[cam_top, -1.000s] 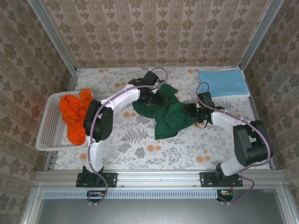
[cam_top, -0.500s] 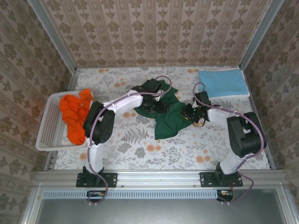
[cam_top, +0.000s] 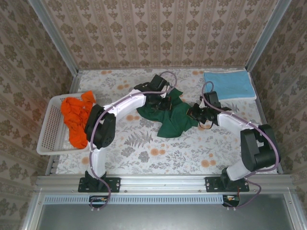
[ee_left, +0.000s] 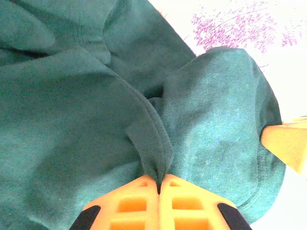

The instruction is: Fold and stack the t-shirts

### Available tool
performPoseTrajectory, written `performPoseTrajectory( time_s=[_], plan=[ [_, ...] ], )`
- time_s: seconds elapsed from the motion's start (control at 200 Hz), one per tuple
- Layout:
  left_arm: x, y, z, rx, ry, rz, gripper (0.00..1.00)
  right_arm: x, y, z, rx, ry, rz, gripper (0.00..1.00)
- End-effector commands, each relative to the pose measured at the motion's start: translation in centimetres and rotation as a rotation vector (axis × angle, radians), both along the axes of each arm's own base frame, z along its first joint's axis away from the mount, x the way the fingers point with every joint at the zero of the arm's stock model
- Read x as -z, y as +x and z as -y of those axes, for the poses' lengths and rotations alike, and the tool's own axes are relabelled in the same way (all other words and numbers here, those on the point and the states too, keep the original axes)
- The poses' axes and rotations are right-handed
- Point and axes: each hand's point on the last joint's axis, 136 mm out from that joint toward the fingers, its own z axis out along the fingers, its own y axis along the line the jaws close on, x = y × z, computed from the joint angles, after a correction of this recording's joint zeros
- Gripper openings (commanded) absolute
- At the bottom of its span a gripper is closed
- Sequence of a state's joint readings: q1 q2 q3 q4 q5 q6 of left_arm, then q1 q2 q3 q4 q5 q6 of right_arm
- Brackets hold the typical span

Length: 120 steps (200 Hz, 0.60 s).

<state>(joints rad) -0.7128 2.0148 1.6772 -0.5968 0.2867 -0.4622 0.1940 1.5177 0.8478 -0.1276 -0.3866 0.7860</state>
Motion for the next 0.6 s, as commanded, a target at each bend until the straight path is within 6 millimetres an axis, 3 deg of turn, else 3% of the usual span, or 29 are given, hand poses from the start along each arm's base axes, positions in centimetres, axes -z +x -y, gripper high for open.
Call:
performPoseTrajectory(
  time_s=[0.0,0.14,0.205,0.295,0.37,0.45,0.5,0.52,0.595],
  plan=[
    [-8.3,2.6,-0.2,-0.034,-0.122,0.167,0.00,-3.1,1.0,-0.3,-0.004,0.035,0.046,0.09],
    [-15.4,5.4,-0.7,-0.060,-0.221,0.283,0.00,-7.7,3.9,-0.5,0.001,0.046,0.124,0.08],
    [-20.6,7.5,-1.7,-0.084,-0.259,0.390,0.00,-11.8,5.9,-0.2,0.018,0.044,0.189,0.07],
    [-29.3,8.9,-3.6,-0.095,-0.351,0.553,0.00,-20.0,7.5,-0.3,0.005,0.039,0.345,0.05],
    [-36.5,7.7,-5.1,-0.076,-0.425,0.721,0.00,-26.8,7.4,-0.1,0.000,0.025,0.512,0.05],
    [-42.5,5.2,-6.7,-0.045,-0.473,0.904,0.00,-32.5,6.2,0.9,0.036,-0.006,0.673,0.04],
    [-44.9,3.9,-7.6,-0.034,-0.487,0.989,0.00,-34.5,5.7,1.2,0.046,-0.016,0.744,0.02],
    [-45.6,3.4,-8.0,-0.030,-0.492,1.018,0.00,-36.2,4.6,1.5,0.052,-0.015,0.794,0.01],
    [-45.9,2.0,-9.0,-0.011,-0.485,1.046,0.00,-37.9,2.9,1.4,0.028,-0.016,0.860,0.01]
  ],
)
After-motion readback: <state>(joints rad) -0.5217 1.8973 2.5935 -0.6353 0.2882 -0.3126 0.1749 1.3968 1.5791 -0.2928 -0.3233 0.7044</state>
